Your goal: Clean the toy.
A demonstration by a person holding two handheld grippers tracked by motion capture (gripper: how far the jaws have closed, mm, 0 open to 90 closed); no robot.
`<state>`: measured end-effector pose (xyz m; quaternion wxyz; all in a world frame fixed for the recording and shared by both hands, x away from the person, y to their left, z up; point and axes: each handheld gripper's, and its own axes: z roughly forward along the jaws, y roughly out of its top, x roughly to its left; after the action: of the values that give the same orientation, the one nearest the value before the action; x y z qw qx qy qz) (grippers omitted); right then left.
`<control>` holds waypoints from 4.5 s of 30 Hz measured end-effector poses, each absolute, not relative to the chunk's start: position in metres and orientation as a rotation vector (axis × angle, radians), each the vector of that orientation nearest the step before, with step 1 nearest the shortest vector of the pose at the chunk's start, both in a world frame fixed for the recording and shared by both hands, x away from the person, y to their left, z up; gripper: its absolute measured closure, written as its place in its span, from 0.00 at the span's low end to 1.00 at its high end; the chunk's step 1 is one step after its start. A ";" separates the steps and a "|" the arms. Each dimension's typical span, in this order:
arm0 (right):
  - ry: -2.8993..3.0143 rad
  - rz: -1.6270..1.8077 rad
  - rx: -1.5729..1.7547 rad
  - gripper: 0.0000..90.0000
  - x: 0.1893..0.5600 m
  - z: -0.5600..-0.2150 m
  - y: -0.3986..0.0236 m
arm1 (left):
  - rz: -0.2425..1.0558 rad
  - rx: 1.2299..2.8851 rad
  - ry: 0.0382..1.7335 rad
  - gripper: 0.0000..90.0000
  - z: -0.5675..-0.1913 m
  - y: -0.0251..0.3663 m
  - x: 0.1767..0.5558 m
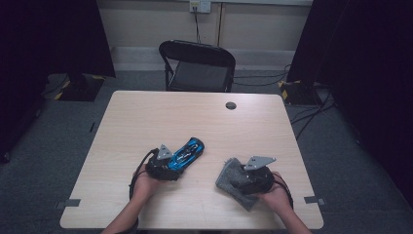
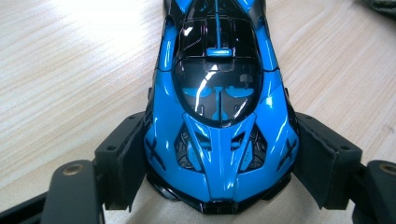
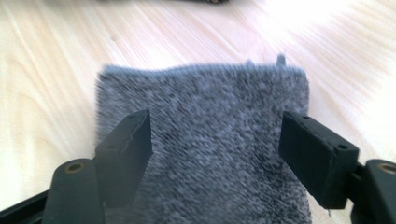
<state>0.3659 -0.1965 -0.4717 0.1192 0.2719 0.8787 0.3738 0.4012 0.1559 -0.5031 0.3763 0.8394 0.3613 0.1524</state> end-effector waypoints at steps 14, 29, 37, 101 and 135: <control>2.550 1.074 0.853 0.33 0.359 -0.494 -0.197 | 0.391 2.146 0.926 0.28 -0.503 0.156 0.401; 2.548 1.032 0.893 0.28 0.356 -0.484 -0.193 | 0.391 2.147 0.926 0.28 -0.503 0.156 0.401; 2.535 0.968 0.907 0.28 0.345 -0.482 -0.205 | 0.391 2.147 0.926 0.28 -0.503 0.156 0.401; 2.670 0.920 0.653 0.88 0.420 -0.446 -0.028 | 0.397 2.148 0.925 0.28 -0.503 0.156 0.401; 2.666 0.939 0.780 0.88 0.435 -0.450 -0.023 | 0.400 2.148 0.928 0.28 -0.503 0.156 0.401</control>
<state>0.4354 -0.0226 -0.4500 0.1045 0.2646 0.9042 0.3186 0.4008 0.1557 -0.5029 0.3746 0.8390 0.3625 0.1561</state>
